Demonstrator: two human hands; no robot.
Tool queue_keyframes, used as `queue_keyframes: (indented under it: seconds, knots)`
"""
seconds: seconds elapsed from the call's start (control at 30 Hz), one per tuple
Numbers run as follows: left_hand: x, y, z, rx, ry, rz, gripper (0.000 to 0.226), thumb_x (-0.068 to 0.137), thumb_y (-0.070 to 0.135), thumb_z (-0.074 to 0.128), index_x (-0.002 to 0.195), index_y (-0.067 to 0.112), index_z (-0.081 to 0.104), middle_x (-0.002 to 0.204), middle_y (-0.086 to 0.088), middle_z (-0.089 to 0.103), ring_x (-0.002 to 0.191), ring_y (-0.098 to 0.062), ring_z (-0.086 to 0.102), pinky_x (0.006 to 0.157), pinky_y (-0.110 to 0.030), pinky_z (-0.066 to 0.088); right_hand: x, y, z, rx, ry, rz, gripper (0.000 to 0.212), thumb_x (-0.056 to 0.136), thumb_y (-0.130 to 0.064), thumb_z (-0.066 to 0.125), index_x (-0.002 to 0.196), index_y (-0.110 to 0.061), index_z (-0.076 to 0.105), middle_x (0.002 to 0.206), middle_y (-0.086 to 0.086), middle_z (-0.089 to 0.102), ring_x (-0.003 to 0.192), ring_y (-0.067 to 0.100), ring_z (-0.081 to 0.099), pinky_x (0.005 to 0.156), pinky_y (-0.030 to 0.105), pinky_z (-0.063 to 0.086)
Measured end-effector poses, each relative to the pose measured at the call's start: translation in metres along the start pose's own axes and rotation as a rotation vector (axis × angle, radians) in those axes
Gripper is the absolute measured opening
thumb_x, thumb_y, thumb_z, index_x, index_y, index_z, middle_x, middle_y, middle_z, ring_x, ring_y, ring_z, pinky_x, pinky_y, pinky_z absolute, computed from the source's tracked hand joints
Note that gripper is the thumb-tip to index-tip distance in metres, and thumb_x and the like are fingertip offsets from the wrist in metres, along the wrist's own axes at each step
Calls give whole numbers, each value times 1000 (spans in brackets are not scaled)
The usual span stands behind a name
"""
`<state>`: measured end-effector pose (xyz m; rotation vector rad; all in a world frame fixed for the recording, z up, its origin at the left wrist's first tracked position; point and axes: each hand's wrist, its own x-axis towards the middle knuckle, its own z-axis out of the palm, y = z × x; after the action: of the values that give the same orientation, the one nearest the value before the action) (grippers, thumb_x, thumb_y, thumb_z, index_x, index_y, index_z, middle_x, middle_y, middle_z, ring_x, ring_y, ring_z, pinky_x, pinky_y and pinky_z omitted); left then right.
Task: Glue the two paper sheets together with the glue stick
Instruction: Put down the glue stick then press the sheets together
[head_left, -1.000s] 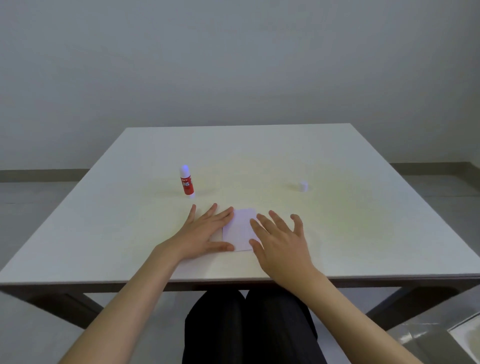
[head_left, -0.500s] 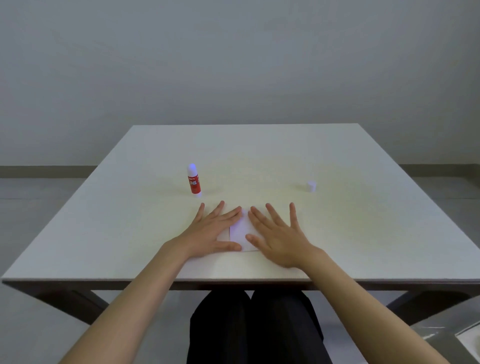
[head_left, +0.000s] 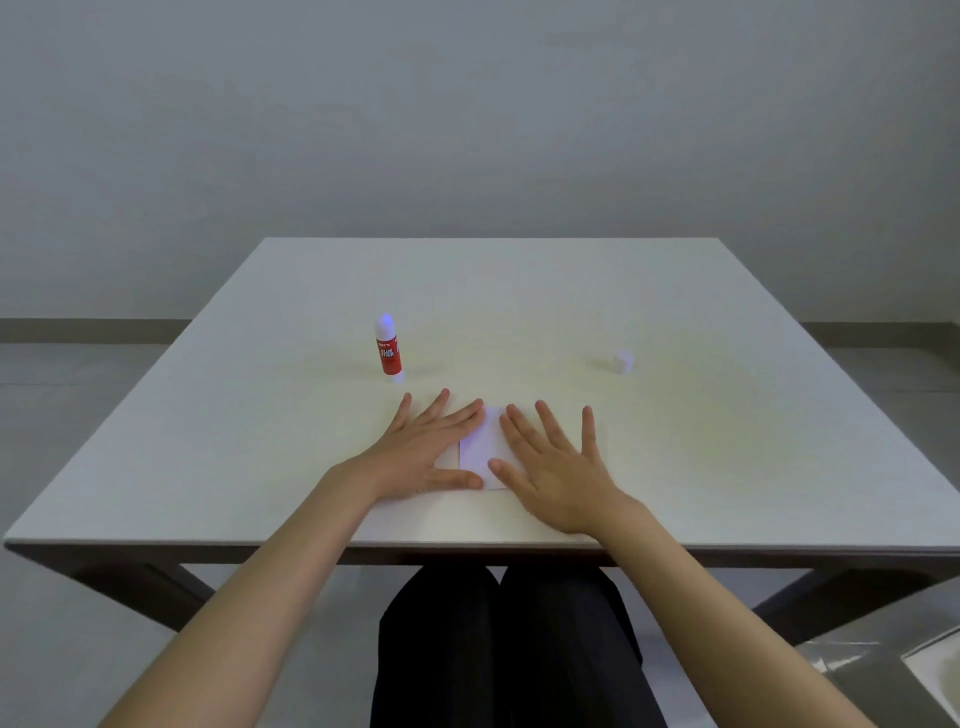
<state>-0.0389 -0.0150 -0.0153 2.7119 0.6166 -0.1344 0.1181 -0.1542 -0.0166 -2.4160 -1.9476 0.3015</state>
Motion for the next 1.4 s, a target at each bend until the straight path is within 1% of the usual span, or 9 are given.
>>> queue_keyframes:
  seconds: [0.13,0.3,0.57,0.67,0.83,0.93,1.07,1.27,1.4]
  knots:
    - [-1,2,1,-6,-5,-9,87,85,66,43,151,32,-3,158,20,-8,145,-10,-21,112,-39,-21,-6,-4,6,42,23,31,73,94,-61,10,152,-20,-8,161,-7,-14,146,18,-21,110,53,-24]
    - [3,-1,-2,20,-27,-19,92,83,68,43,151,29,-7,158,19,-12,144,-10,-23,112,-39,-22,-51,-19,24,20,127,-65,80,85,-65,-4,152,-22,-6,161,-9,-14,144,16,-27,100,43,-39]
    - [5,-1,-2,6,-54,-28,95,79,73,42,150,33,-8,158,20,-13,144,-12,-25,115,-45,-20,13,-5,-6,0,-77,48,67,96,-56,9,151,-23,-11,161,-9,-16,146,24,-20,111,58,-20]
    - [5,0,-3,18,-61,-28,98,77,76,40,150,32,-9,158,19,-14,143,-13,-27,115,-46,-19,11,-9,-5,-3,-55,19,69,95,-58,8,151,-21,-11,161,-8,-16,146,25,-22,111,57,-22]
    - [6,-2,-3,35,-79,-15,105,74,77,45,149,31,-14,149,27,-24,139,-10,-33,112,-41,-23,-34,-21,16,115,15,-197,71,87,-66,-1,151,-34,-4,158,-21,-12,142,15,-31,106,49,-30]
    - [6,-1,-5,52,-95,-9,108,71,81,42,148,31,-15,144,28,-28,138,-11,-34,112,-43,-23,-19,-11,1,80,-53,-154,65,91,-63,2,151,-37,-2,157,-26,-9,142,16,-30,107,52,-29]
    - [6,0,-6,67,-99,-21,107,73,79,45,149,30,-14,144,28,-27,140,-13,-32,112,-44,-23,3,-2,-13,-34,-65,-61,65,95,-59,8,151,-31,-11,159,-19,-14,144,22,-27,112,56,-23]
    - [5,-1,-5,48,-90,-10,107,74,78,45,149,31,-15,145,28,-27,140,-12,-32,112,-42,-23,-40,-13,10,80,-16,-238,75,83,-72,-3,149,-37,-10,152,-28,-21,141,12,-33,107,47,-32]
    - [6,-1,-5,58,-89,-11,107,74,77,46,149,30,-14,147,26,-26,140,-13,-32,112,-41,-24,-40,1,6,33,-29,-154,70,85,-68,-3,148,-40,-11,155,-28,-16,141,14,-33,108,49,-30]
